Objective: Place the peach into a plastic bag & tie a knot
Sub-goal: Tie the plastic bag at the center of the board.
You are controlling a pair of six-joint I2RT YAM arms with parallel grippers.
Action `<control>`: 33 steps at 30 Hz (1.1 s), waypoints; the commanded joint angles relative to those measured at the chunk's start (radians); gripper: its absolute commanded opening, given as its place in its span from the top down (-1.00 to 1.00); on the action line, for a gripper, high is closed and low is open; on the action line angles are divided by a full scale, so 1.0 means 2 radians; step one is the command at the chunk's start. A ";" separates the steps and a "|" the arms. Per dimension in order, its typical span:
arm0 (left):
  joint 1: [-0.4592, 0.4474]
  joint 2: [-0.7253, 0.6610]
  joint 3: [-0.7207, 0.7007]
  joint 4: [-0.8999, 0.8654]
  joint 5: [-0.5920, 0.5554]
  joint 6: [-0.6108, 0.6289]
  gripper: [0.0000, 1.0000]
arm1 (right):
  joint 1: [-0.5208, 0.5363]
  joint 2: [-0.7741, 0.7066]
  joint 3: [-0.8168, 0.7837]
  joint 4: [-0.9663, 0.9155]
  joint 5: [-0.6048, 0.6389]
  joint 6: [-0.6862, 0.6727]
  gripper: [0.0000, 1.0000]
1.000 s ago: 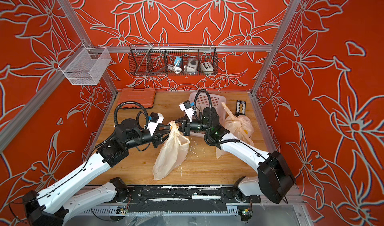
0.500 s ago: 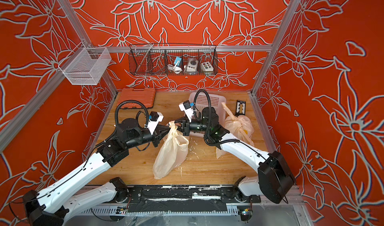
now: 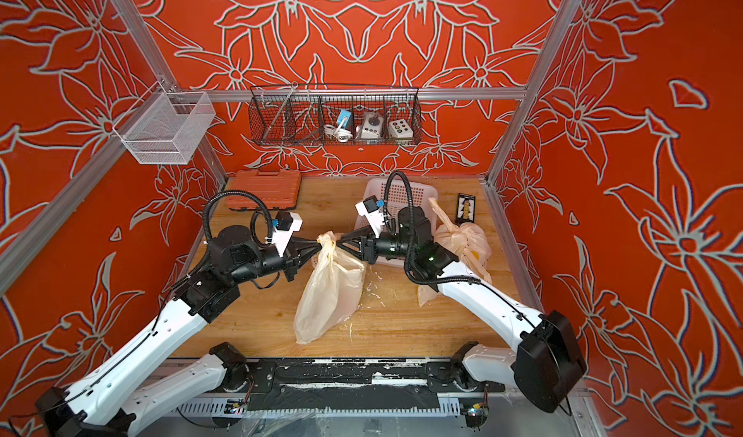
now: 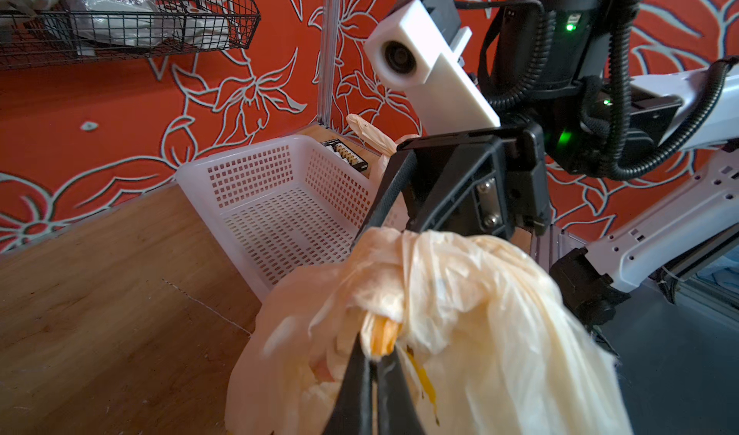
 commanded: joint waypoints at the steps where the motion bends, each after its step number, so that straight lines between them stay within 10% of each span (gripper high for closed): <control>1: 0.015 0.010 0.017 0.004 0.042 -0.006 1.00 | -0.024 -0.039 0.003 -0.087 0.013 -0.019 0.35; 33: 0.015 0.070 0.042 0.002 0.095 -0.031 1.00 | 0.047 -0.064 0.066 -0.191 -0.001 -0.140 0.10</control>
